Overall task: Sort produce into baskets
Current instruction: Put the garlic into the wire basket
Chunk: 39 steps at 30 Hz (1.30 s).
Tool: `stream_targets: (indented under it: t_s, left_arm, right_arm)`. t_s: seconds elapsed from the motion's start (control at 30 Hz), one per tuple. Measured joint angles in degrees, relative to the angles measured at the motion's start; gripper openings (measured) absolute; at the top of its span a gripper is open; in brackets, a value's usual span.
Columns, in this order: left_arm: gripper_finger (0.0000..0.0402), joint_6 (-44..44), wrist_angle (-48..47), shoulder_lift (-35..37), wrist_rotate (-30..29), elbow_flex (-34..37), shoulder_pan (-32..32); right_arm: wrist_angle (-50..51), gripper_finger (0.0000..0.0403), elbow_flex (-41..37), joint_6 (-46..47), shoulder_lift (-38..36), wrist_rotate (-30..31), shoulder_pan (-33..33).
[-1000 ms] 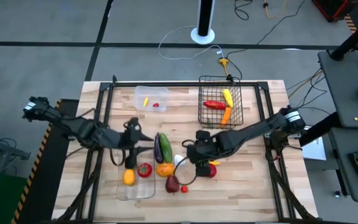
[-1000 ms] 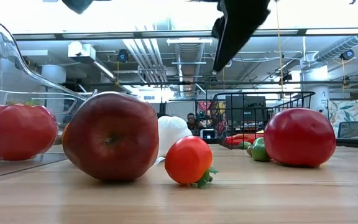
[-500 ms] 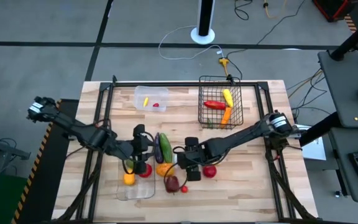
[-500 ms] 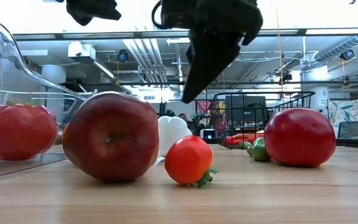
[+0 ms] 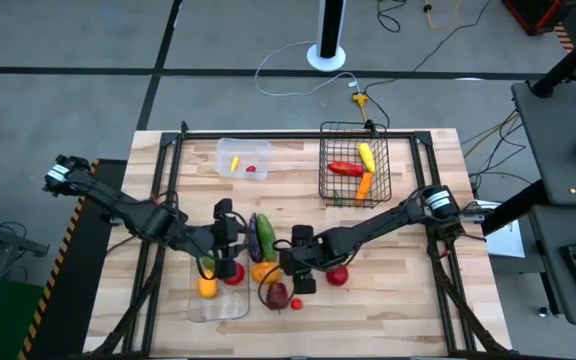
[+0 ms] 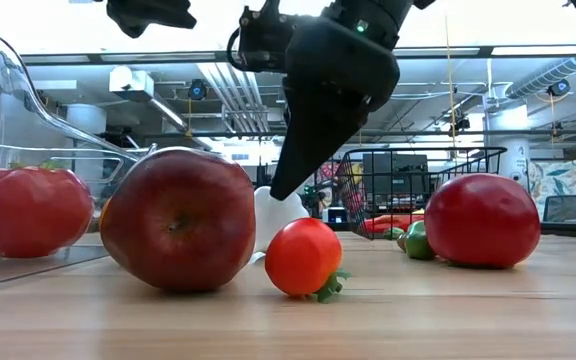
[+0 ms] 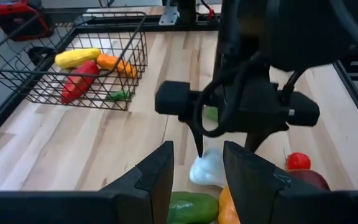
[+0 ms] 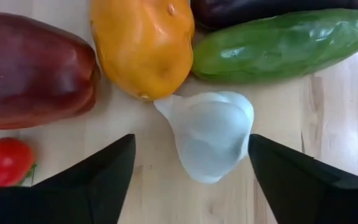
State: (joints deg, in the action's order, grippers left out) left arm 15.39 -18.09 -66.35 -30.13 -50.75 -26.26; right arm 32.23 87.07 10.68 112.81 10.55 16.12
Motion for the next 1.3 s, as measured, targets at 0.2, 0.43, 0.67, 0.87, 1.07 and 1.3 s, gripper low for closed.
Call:
stream_targets:
  t_s: [0.2,0.43,0.67,0.87,1.07,1.3]
  left_arm:
    - [0.0123,-0.89,-1.58,2.24,-0.02,-0.01,0.00]
    - [0.0123,-1.13,-1.66,2.78,0.00,-0.01,0.00]
    - [0.0123,-1.15,-1.84,2.74,0.00,0.01,-0.02]
    - [0.0123,-1.15,-1.87,2.74,0.02,0.30,-0.02]
    - [0.0123,-1.15,-2.35,2.74,0.03,0.30,-0.02]
    - [0.0123,-1.15,-3.04,2.71,0.04,0.32,-0.02]
  right_arm:
    - [-1.19,0.0331,0.00,0.74,1.49,0.19,-0.41]
    - [-1.69,0.0328,-0.04,0.72,2.83,0.15,-1.76]
    - [-2.32,0.0297,0.00,0.67,2.91,0.00,-2.35]
    - [-2.33,0.0237,-0.07,0.70,2.91,-0.05,-2.43]
    - [-2.18,0.0193,-0.07,0.67,2.91,-0.13,-2.45]
    - [2.74,0.0198,-0.13,0.90,-0.01,-0.19,-2.54]
